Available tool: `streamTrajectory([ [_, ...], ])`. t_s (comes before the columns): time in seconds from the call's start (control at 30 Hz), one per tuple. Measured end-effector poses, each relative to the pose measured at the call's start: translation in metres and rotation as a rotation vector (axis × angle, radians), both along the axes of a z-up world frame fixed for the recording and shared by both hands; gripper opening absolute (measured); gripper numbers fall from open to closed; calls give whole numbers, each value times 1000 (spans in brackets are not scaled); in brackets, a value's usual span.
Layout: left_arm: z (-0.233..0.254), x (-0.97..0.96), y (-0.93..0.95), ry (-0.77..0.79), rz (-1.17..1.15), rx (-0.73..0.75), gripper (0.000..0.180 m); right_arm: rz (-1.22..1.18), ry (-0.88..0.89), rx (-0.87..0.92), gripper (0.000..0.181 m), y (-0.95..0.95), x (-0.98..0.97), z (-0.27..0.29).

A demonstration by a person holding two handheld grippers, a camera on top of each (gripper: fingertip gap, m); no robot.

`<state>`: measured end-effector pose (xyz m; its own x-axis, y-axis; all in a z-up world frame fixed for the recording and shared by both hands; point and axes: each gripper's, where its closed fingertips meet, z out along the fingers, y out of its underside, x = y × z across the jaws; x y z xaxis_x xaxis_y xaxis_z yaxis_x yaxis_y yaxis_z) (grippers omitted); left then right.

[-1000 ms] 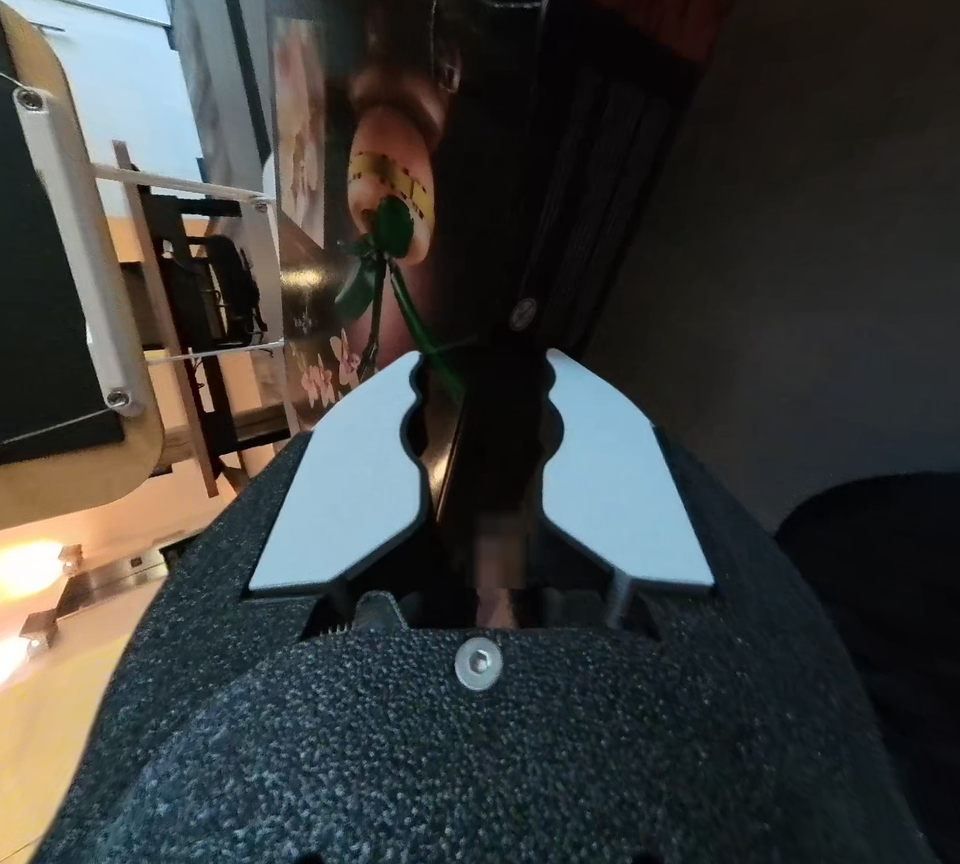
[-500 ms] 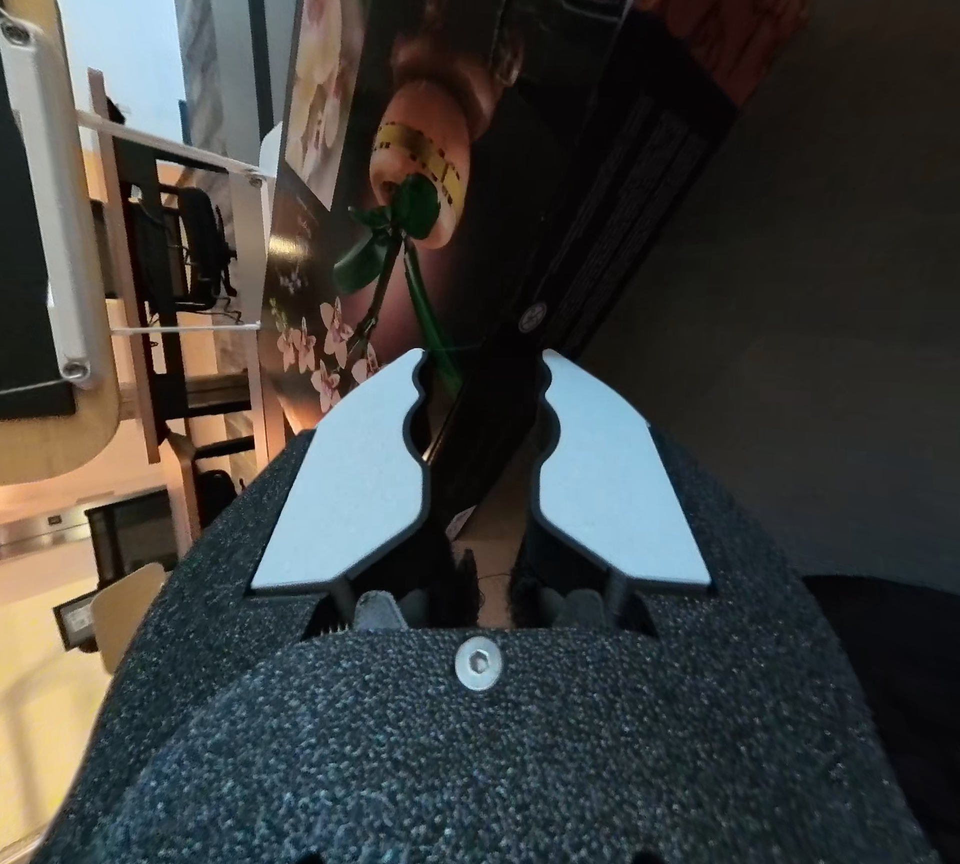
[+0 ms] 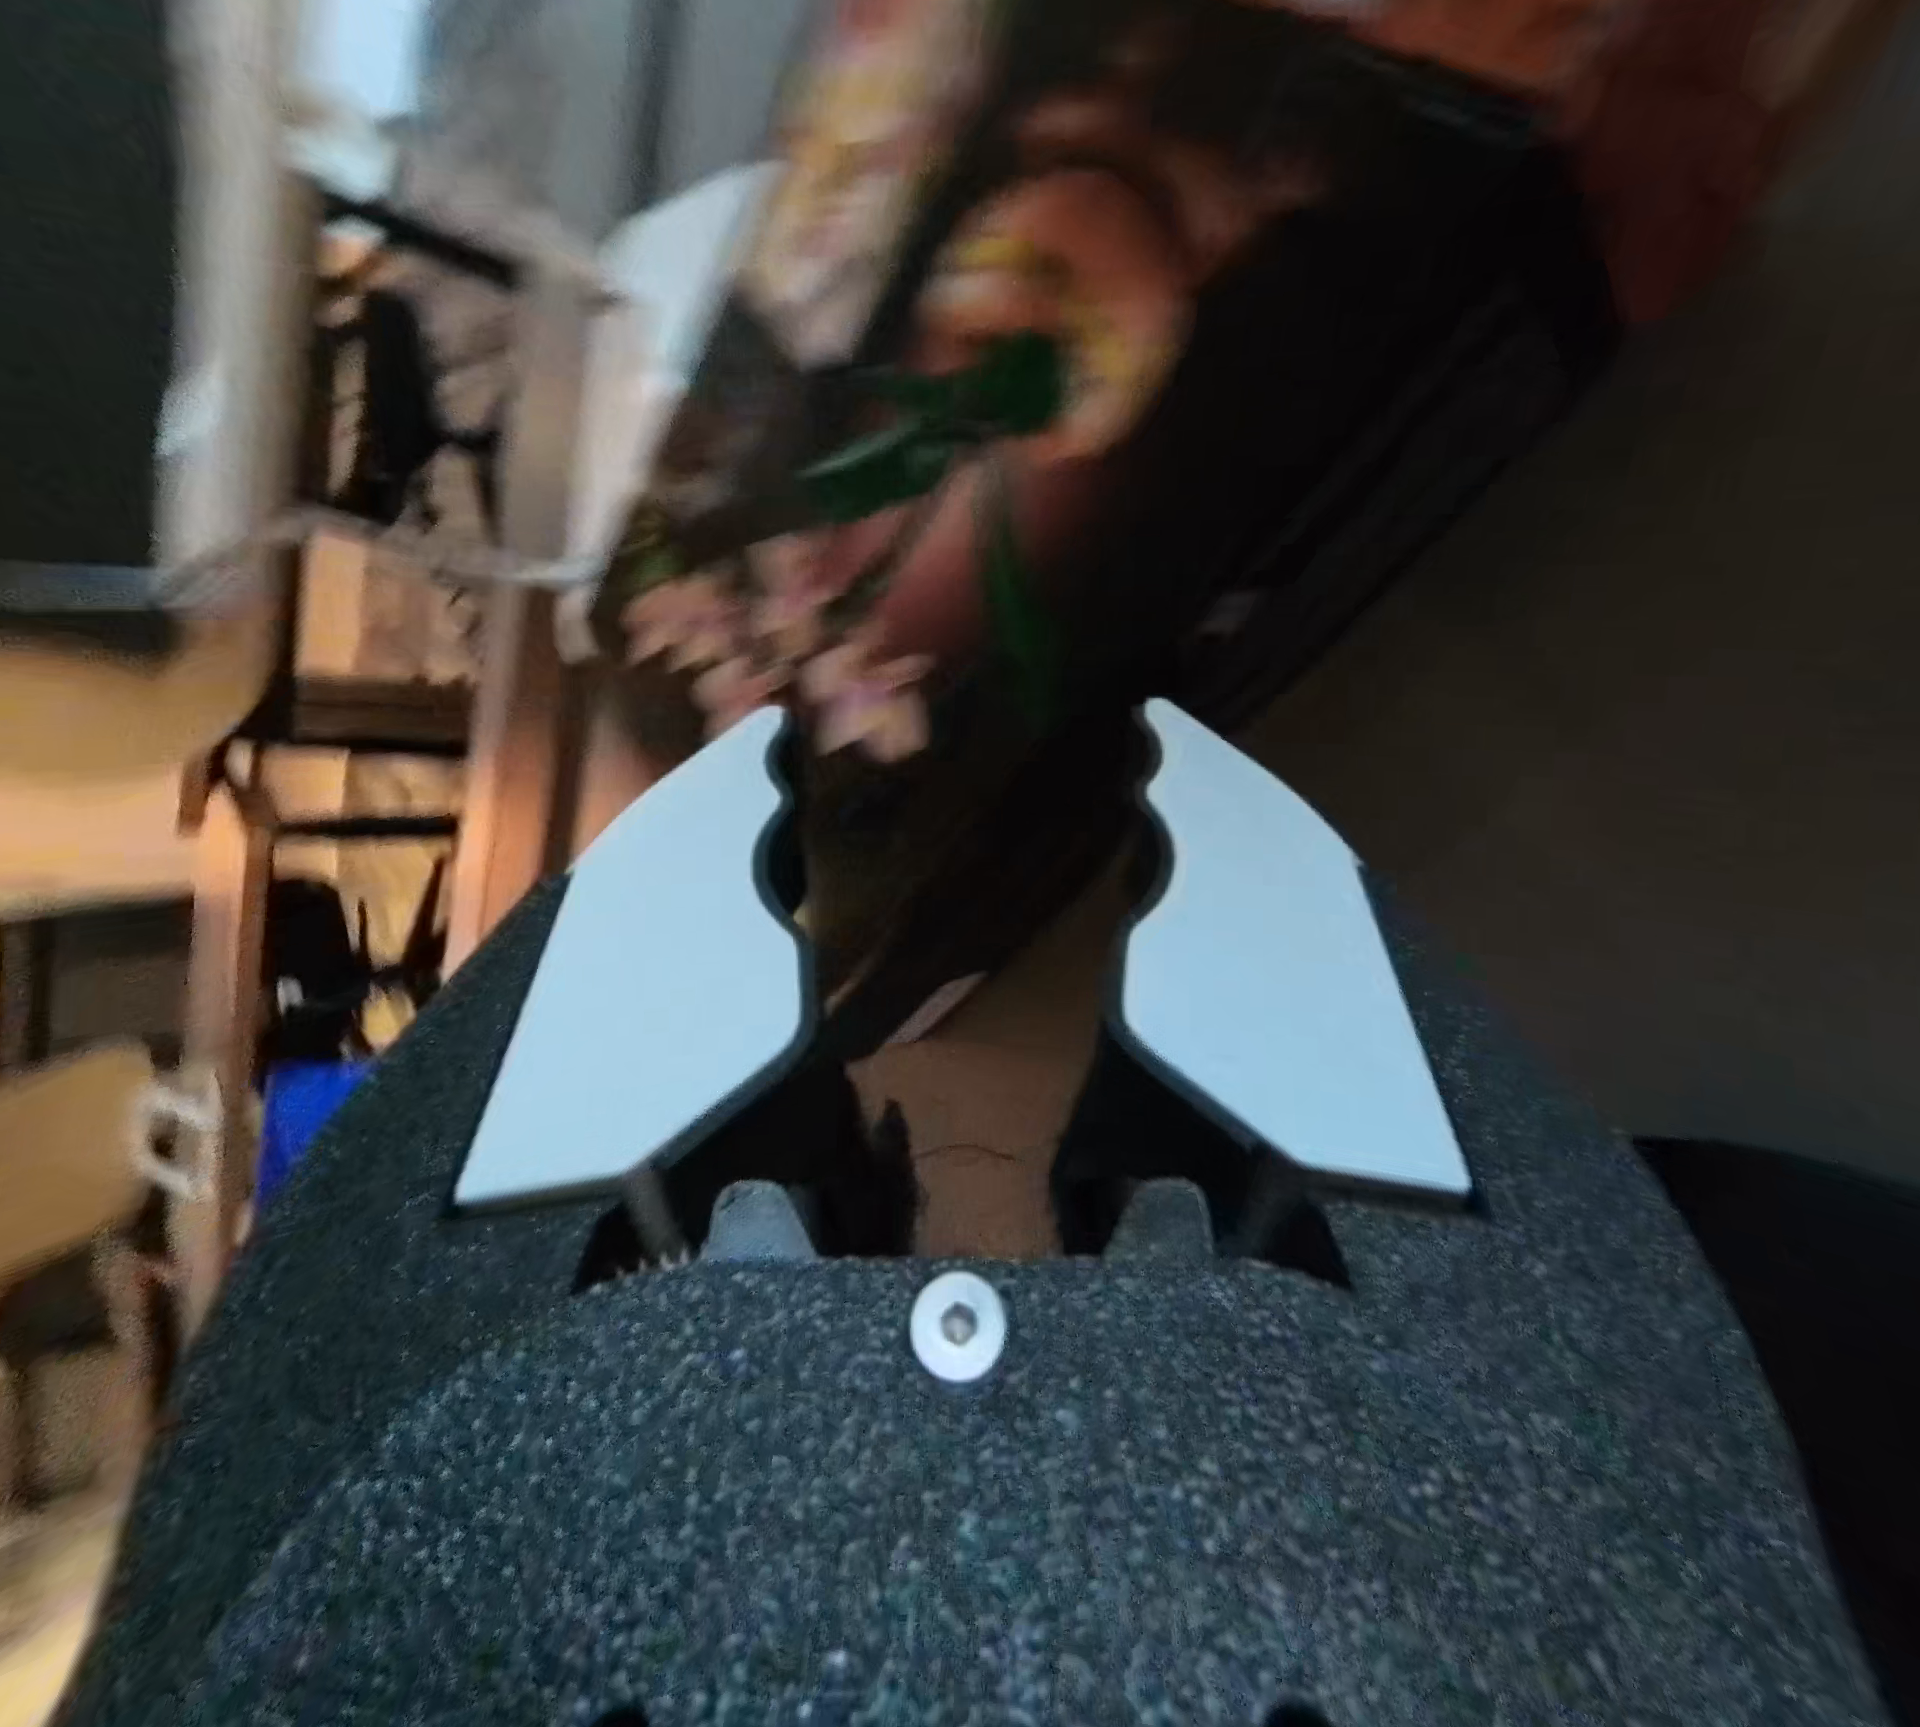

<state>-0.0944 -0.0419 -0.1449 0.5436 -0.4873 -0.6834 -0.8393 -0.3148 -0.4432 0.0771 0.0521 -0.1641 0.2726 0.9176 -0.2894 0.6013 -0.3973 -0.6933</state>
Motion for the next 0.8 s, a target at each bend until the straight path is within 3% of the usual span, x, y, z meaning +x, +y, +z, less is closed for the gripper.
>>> streamTrajectory([
  [0.07, 25, -27, 1, -119, 84, 51, 64, 34, 55, -72, 53, -16, -7, 6],
  [0.23, 35, -89, 2, -486, 242, -74, 76, -86, 188, -417, 52, -23, -27, 17],
  [0.47, -13, -115, 11, -574, 320, -345, 80, -166, 166, -558, 47, -20, -40, -2],
  [0.57, -12, -101, 11, -735, 242, -375, 69, -174, 237, -610, 31, -18, -43, 8],
  [0.67, -37, -90, -2, -685, 206, -495, 65, -166, 178, -568, 29, -15, -47, -1],
  [0.8, -51, -89, -4, -561, 210, -447, 62, -145, 182, -504, 13, -10, -58, 3],
])
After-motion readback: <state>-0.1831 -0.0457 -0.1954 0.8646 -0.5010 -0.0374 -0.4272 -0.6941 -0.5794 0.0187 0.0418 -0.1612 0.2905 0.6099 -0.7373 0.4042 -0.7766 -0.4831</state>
